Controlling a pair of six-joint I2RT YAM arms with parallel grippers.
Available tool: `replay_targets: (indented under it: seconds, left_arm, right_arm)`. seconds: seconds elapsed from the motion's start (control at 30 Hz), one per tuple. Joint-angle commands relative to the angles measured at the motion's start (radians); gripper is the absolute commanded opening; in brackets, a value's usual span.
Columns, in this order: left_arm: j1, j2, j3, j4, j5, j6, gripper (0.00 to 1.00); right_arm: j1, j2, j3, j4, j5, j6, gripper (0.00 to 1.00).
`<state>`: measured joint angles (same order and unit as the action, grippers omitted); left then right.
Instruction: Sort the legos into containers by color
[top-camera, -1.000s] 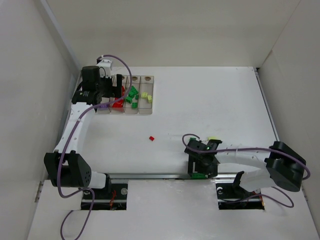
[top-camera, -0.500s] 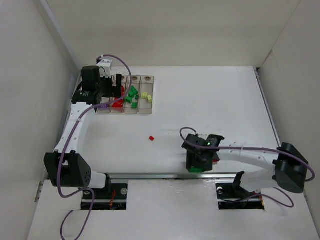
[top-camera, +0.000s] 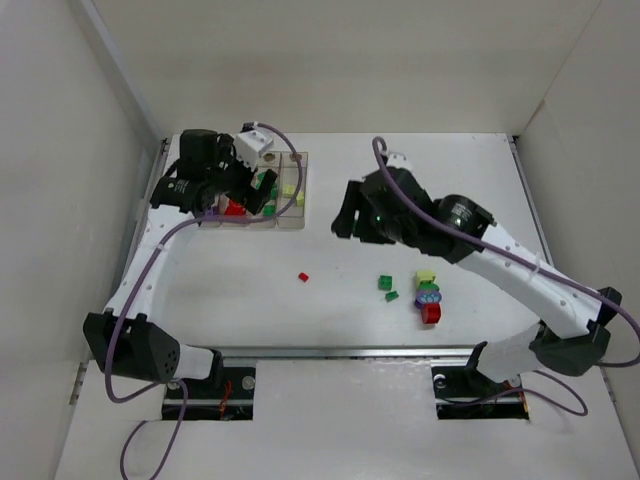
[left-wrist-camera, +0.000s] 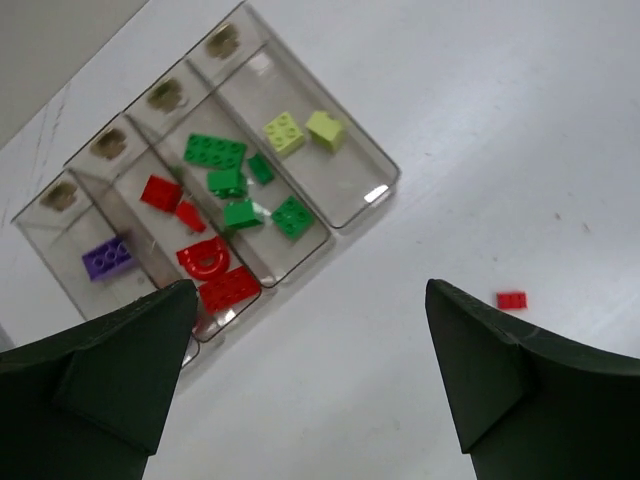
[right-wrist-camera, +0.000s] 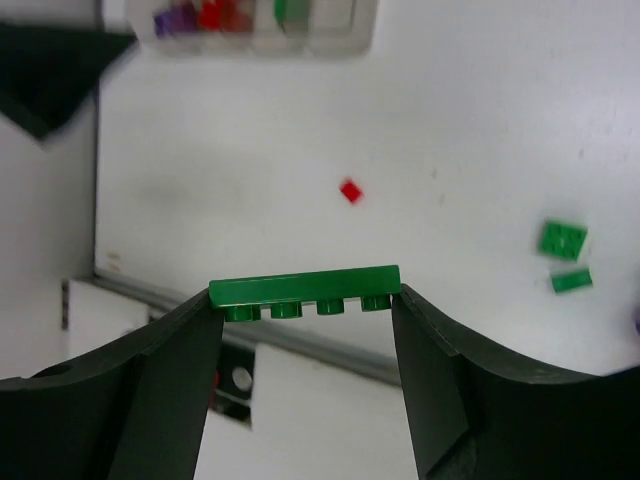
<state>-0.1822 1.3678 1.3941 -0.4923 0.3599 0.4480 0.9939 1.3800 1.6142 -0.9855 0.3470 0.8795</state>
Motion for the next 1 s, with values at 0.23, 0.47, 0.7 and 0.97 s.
replay_targets:
  seconds: [0.23,0.47,0.7,0.97]
  left_arm:
    - [-0.011,-0.21,-0.033,-0.101,0.701,0.359,1.0]
    - [-0.124,-0.285,-0.176,0.229,0.736,-0.036,1.0]
    - [-0.227,-0.297,-0.227,0.487,0.495,-0.362,0.98]
    - [-0.293,-0.286,-0.254,0.586,0.275,-0.552,0.84]
  right_arm:
    - [-0.192,0.18,0.279,0.186,-0.152,-0.241,0.33]
    - [-0.192,0.16,0.21,0.347,-0.241,-0.241,0.32]
    - [-0.192,0.151,0.173,0.395,-0.286,-0.222,0.29]
    - [-0.192,0.131,0.142,0.464,-0.327,-0.177,0.29]
